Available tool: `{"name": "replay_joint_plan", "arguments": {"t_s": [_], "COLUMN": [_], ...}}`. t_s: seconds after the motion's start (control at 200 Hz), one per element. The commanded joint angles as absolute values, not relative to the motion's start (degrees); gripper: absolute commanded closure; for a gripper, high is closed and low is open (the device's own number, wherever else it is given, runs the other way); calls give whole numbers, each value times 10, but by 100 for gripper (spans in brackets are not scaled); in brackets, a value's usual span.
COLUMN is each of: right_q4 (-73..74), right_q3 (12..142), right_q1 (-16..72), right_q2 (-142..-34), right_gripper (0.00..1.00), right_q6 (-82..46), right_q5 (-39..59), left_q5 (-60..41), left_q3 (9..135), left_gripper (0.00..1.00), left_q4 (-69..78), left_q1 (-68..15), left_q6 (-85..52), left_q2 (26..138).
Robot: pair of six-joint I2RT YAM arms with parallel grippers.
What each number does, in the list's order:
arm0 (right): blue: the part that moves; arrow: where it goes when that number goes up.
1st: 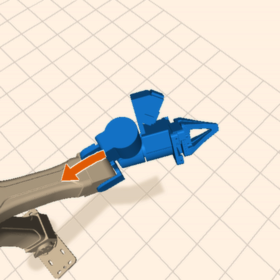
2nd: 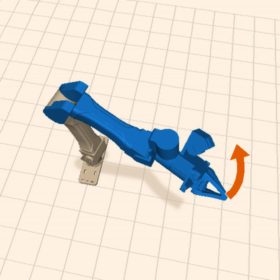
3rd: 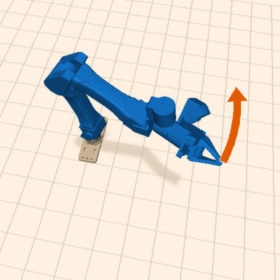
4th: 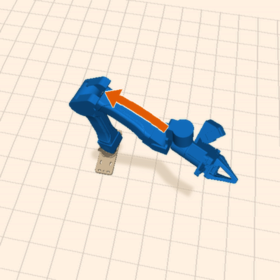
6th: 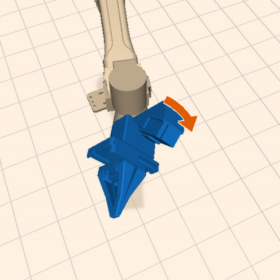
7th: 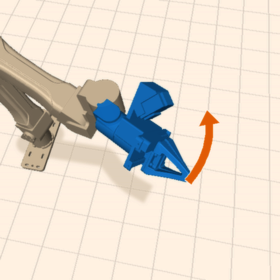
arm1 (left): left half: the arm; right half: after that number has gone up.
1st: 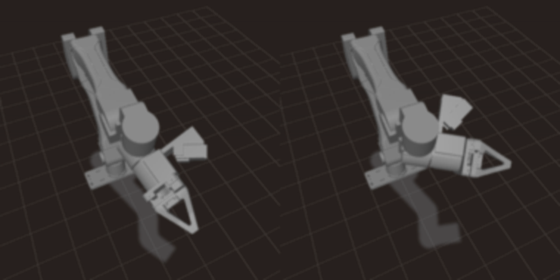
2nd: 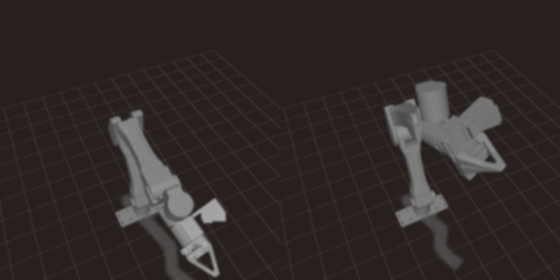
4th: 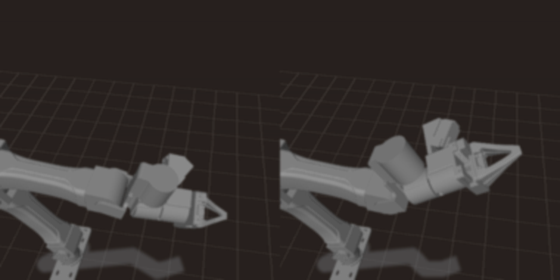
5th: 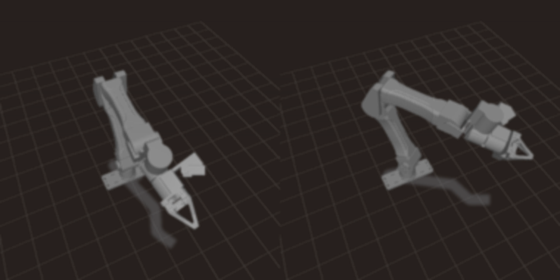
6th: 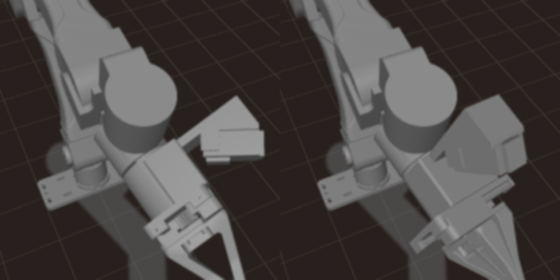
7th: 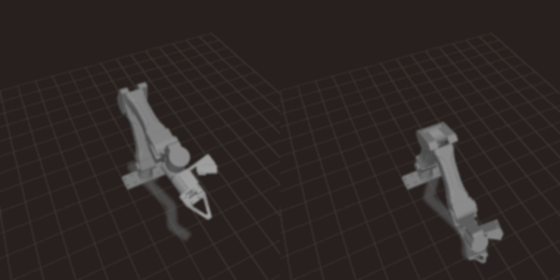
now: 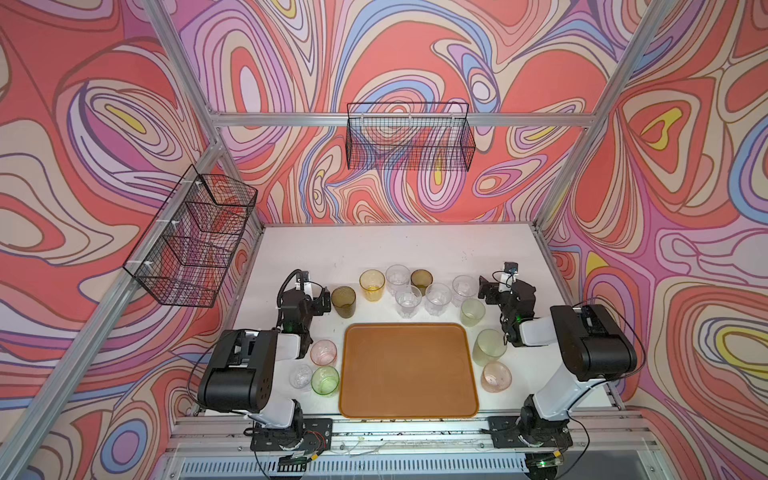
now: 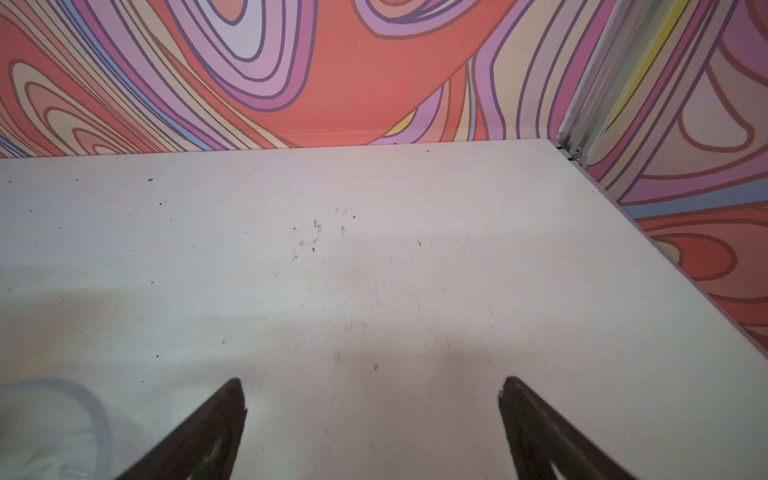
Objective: Place the glasses into the tray
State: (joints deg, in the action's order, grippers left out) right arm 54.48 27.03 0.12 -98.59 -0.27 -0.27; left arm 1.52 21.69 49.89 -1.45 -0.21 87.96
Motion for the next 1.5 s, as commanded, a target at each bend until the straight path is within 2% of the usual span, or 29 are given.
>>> {"name": "replay_joint_plan", "arguments": {"t_s": [0.0,1.137,1.242,1.352,1.497], "right_q4": [556,548,546,505,362], "right_q3": [263,268,269,286,339], "right_q1": [2,2,2,2,2], "right_q2": [-984,-984,-983,-968,-915], "right_gripper": [2,2,1,2,1], "right_q6": [1,-7,-6,-10,-17], "right_q5": [-2,-25,-25,-35,-73], "left_q5": [12,51,47,58,68], "left_q3": [215,213,224,250,289], "left_gripper": [0,0,0,0,0], "left_q4": [508,511,477,420,325], "left_q1": [-14,-14,-14,-14,-14], "left_q6": [6,-7,-7,-9,-13], "left_q2": [883,879,862,848,826]}}
